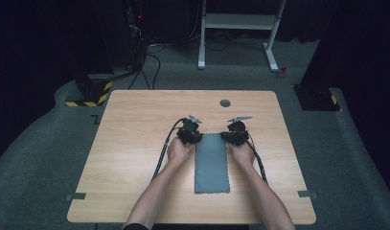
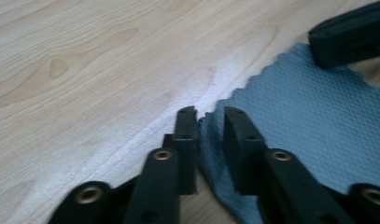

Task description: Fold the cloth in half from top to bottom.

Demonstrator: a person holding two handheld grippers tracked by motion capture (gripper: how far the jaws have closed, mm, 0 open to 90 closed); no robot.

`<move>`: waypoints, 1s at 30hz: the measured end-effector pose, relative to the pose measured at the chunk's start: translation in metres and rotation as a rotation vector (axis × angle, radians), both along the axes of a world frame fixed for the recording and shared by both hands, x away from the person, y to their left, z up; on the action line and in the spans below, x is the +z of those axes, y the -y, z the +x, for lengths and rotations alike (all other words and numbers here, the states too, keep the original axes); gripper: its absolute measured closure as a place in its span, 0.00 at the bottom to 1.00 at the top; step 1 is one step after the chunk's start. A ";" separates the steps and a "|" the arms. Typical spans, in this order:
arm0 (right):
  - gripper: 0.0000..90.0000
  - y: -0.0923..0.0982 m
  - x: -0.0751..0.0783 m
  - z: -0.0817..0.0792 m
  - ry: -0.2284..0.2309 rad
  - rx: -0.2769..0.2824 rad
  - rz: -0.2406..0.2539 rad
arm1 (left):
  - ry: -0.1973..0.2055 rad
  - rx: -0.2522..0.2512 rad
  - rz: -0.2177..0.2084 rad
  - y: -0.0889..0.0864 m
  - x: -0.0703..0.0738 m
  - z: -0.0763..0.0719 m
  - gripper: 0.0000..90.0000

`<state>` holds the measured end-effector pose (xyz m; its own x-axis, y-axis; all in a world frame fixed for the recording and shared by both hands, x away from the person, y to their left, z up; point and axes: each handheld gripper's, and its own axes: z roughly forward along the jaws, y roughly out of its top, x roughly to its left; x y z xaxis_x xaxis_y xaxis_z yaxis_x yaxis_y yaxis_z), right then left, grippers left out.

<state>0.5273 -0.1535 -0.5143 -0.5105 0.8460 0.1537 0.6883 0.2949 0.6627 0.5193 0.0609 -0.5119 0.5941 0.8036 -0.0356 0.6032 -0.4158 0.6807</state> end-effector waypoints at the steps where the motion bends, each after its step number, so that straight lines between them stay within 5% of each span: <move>1: 0.98 0.000 0.000 0.000 -0.014 -0.004 0.009 | 0.000 -0.003 -0.002 0.000 0.000 0.000 0.91; 9: 1.00 -0.001 0.001 -0.003 0.030 0.020 -0.015 | -0.050 -0.009 -0.087 -0.008 -0.001 0.004 0.98; 30: 1.00 0.004 0.012 -0.003 0.068 0.028 0.042 | -0.037 -0.013 -0.171 -0.021 0.007 0.010 0.99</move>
